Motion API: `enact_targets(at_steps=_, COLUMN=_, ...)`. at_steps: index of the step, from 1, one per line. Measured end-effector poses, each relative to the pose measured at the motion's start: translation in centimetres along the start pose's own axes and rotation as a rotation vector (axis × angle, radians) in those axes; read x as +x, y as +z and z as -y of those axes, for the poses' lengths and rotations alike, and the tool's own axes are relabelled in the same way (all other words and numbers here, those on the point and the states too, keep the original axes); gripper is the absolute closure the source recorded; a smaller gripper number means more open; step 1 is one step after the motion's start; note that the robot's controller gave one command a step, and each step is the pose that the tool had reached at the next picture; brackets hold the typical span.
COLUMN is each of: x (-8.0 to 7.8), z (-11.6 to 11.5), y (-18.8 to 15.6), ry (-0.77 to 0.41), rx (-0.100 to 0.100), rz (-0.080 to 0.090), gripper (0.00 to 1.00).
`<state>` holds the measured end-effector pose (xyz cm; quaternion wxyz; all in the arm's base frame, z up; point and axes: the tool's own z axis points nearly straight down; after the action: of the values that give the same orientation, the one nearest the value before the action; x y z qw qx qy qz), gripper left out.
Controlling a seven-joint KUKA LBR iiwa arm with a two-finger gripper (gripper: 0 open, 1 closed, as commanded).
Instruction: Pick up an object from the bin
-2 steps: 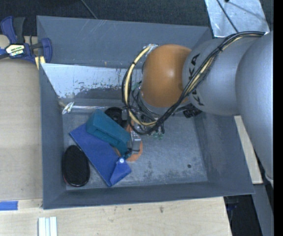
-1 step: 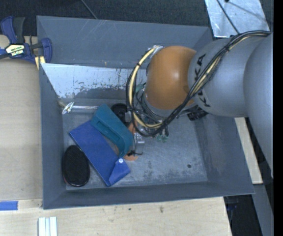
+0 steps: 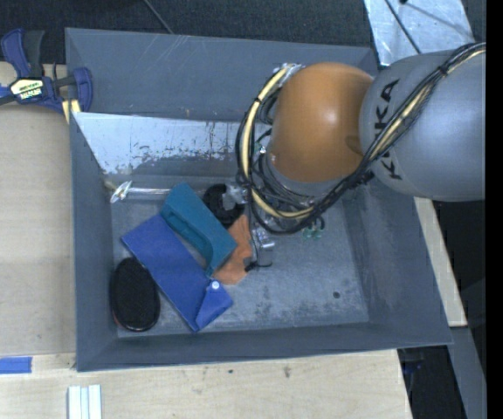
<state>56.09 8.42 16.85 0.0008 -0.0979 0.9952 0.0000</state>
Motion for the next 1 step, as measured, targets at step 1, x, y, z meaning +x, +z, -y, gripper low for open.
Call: enact_targets(at_steps=1, x=-0.22, z=0.57, y=1.31, ry=0.106, rx=0.000, rz=0.011, gripper=0.00)
